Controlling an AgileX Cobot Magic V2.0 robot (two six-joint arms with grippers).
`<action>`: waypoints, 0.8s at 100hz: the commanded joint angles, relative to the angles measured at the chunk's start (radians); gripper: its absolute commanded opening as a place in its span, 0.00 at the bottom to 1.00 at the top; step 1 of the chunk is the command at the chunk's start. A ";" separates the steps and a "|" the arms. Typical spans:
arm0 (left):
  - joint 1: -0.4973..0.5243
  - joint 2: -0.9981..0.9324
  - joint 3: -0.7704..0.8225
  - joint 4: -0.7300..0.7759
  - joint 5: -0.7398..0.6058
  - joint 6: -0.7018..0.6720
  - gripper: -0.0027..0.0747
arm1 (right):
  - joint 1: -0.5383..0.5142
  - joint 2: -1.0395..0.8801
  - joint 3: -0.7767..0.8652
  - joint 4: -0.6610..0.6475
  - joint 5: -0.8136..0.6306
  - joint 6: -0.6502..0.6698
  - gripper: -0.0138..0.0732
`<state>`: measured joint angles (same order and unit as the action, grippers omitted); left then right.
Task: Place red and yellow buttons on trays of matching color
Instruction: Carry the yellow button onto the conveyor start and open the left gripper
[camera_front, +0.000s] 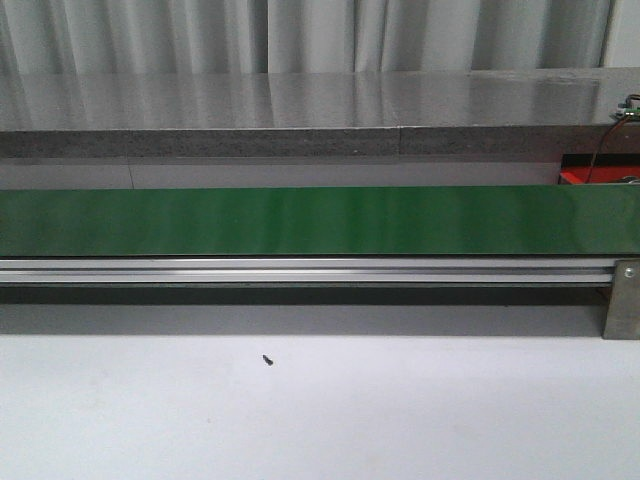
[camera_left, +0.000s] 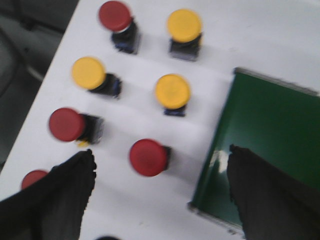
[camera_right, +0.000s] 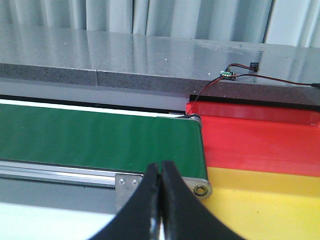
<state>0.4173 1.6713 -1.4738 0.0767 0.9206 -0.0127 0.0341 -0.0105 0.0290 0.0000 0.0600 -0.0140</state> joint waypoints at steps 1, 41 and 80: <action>0.065 -0.058 0.021 0.029 -0.030 -0.006 0.73 | -0.005 -0.017 -0.018 -0.013 -0.077 -0.002 0.08; 0.287 -0.056 0.143 0.014 -0.183 -0.006 0.73 | -0.005 -0.017 -0.018 -0.013 -0.076 -0.002 0.08; 0.285 0.073 0.143 -0.010 -0.236 0.003 0.73 | -0.005 -0.017 -0.018 -0.013 -0.076 -0.002 0.08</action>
<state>0.7077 1.7544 -1.3064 0.0795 0.7470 -0.0116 0.0341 -0.0105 0.0290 0.0000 0.0618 -0.0140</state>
